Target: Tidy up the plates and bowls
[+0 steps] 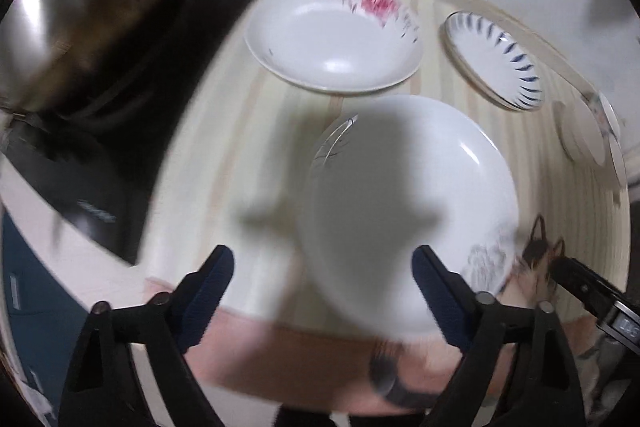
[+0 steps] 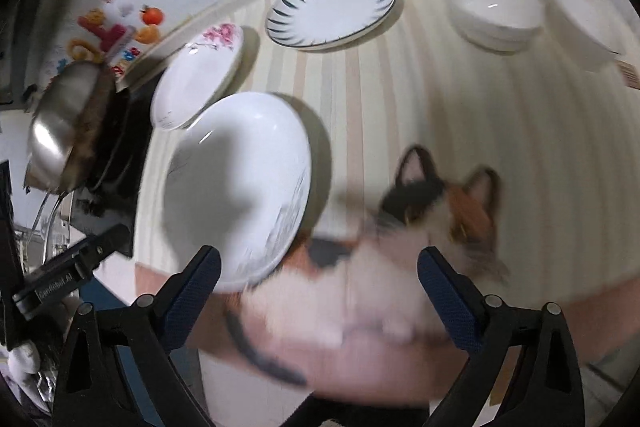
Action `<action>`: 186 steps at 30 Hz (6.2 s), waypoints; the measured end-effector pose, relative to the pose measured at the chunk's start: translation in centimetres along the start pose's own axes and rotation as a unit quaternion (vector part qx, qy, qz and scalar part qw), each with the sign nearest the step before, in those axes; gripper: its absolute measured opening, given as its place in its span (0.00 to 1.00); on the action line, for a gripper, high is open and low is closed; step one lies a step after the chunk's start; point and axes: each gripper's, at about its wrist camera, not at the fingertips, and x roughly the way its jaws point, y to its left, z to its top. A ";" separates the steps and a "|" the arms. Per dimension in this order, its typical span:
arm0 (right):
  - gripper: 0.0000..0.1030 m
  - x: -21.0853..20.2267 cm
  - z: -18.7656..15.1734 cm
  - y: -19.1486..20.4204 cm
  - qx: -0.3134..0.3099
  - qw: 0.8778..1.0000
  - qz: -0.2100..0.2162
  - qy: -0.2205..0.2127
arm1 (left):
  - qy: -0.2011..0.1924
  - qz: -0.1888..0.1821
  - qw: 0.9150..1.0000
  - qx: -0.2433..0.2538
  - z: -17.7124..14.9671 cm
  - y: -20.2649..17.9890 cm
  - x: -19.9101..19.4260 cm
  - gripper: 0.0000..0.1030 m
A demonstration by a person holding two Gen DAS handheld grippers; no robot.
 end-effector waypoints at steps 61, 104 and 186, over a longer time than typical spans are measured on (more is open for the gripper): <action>0.13 4.6 5.0 -9.2 -0.022 0.996 0.022 0.083 | 0.035 0.004 0.995 0.096 -1.4 -16.1 4.2 0.42; 0.18 20.7 28.2 17.4 -0.176 0.981 0.050 0.066 | -0.006 -0.053 0.993 -0.109 13.4 3.1 6.7 0.38; 0.20 -0.4 8.8 -7.7 0.025 0.995 0.019 0.097 | 0.054 -0.027 0.984 0.170 0.2 -18.0 0.1 0.39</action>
